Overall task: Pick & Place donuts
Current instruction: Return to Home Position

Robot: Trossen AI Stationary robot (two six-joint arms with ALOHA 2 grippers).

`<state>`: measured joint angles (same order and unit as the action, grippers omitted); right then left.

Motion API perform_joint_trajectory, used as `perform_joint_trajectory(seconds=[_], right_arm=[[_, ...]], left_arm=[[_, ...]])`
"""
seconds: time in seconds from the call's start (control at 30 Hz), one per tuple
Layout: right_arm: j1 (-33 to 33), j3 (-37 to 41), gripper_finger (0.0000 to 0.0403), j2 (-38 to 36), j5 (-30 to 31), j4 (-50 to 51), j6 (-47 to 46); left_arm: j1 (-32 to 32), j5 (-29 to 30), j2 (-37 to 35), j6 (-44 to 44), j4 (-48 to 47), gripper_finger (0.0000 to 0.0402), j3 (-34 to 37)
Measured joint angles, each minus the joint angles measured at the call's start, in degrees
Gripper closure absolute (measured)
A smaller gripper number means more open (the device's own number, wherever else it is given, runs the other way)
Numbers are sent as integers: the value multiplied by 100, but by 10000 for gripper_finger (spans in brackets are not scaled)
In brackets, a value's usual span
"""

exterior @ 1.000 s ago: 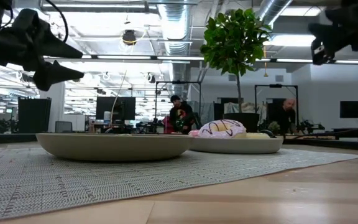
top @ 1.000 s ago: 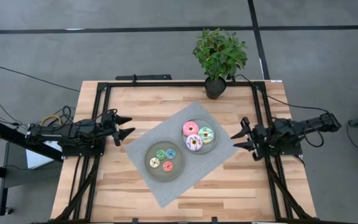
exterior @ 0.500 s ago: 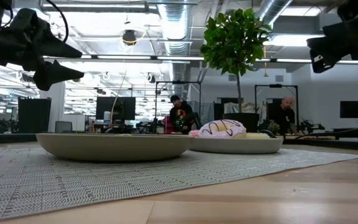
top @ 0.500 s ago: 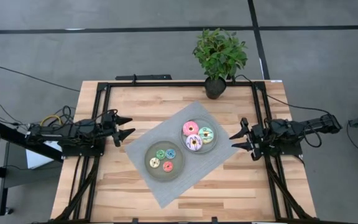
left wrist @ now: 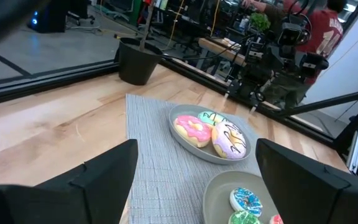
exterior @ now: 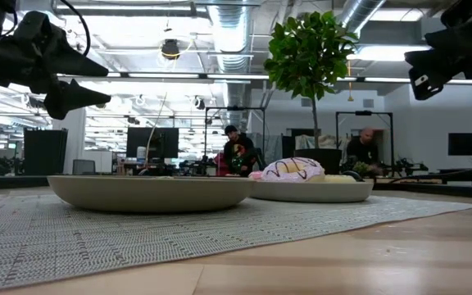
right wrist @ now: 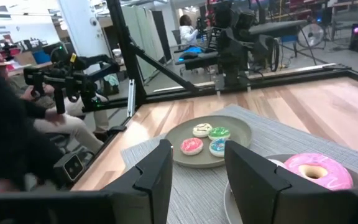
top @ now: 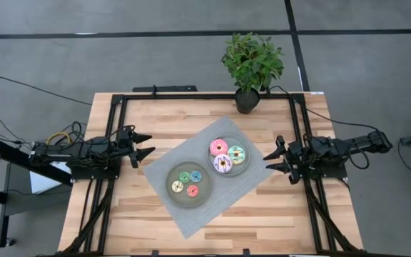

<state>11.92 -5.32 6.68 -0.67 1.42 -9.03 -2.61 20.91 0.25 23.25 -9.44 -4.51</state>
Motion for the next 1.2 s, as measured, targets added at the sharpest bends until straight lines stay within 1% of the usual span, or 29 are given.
perform_joint_trajectory(seconds=[1.2], right_arm=[[2,-2,262,0,9,-5,-3]], left_arm=[[0,4,2,15,-10,81,8]])
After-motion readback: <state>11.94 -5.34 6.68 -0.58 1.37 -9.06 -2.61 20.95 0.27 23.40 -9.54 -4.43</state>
